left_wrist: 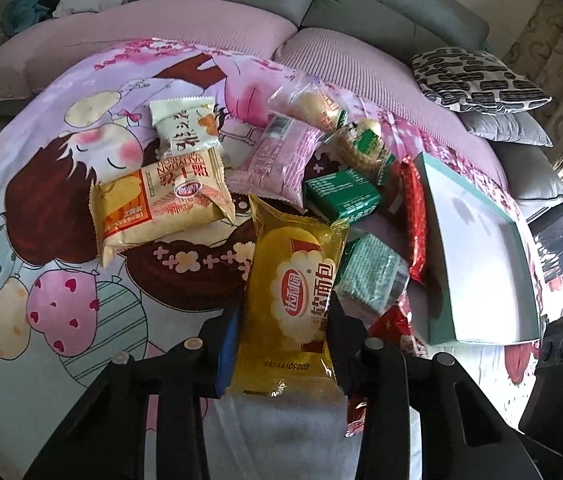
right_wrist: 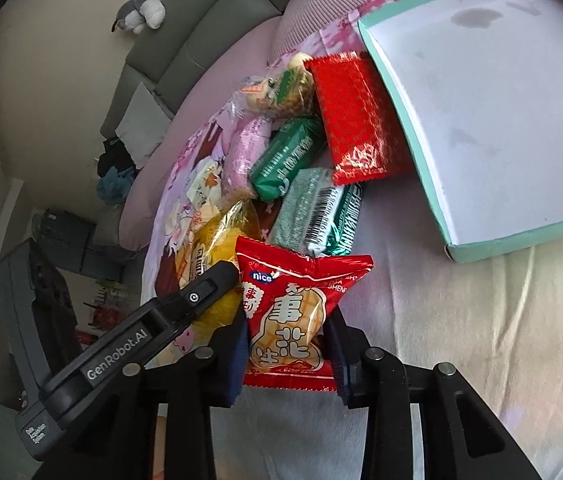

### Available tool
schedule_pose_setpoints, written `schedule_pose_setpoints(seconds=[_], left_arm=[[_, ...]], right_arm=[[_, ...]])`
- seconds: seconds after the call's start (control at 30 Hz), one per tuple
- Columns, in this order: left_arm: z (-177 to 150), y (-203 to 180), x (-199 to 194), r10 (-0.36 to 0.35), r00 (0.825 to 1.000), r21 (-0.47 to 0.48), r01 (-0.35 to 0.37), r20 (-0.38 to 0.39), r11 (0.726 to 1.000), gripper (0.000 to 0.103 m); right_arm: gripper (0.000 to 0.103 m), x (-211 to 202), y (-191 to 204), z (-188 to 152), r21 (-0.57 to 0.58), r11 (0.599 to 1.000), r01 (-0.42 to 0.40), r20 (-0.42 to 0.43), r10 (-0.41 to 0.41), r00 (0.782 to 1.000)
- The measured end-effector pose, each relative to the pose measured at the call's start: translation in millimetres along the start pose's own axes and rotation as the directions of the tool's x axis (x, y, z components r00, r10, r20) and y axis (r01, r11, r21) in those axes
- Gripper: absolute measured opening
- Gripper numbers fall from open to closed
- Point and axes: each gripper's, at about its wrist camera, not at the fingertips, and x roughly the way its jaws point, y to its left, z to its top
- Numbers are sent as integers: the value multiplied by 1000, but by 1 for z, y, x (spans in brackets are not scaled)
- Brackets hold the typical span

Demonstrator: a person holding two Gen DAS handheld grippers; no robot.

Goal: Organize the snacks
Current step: 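Carry both bags into the teal tray and open both tools to release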

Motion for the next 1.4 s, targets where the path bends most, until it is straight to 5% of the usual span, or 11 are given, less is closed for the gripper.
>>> schedule_pose_setpoints(seconds=[0.23, 0.47, 0.57, 0.77, 1.03, 1.4], left_arm=[[2, -2, -19, -6, 999, -8, 6, 52, 1000, 41], [7, -10, -27, -32, 997, -11, 33, 71, 999, 41], [13, -20, -27, -32, 998, -6, 33, 61, 999, 41], [35, -64, -30, -51, 997, 65, 47, 63, 997, 41], [58, -147, -8, -124, 992, 218, 116, 23, 969, 41], [67, -217, 58, -155, 982, 269, 178, -103, 946, 41]], right_arm=[[36, -26, 14, 1, -46, 999, -3, 69, 6, 998], [36, -53, 18, 8, -76, 994, 81, 164, -68, 984], [36, -68, 18, 20, -80, 984, 160, 229, -138, 964], [36, -106, 13, 50, -46, 944, 327, 353, -291, 889], [36, -132, -17, 103, 48, 902, 429, 409, -410, 815], [36, -133, -91, 155, 135, 842, 522, 329, -535, 778]])
